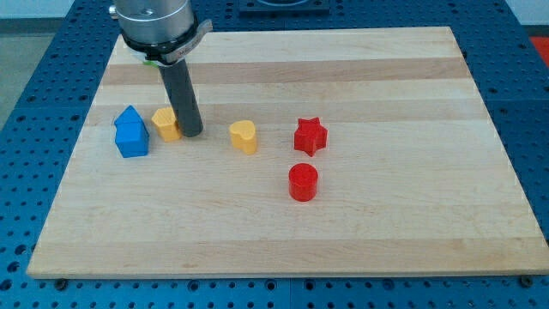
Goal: Move the red circle top left to the red star
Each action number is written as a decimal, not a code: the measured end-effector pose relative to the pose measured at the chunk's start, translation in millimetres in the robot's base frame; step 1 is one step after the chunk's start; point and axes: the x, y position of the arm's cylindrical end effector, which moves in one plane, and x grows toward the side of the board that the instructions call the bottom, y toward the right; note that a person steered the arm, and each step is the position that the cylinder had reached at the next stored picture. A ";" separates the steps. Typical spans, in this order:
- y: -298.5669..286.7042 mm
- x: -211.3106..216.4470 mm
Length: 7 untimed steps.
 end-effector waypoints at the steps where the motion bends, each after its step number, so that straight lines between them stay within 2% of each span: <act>1: -9.3 0.0; 3: -15.5 0.0; 5: 98.1 -34.6; 6: 111.1 -33.4; 7: 102.3 21.1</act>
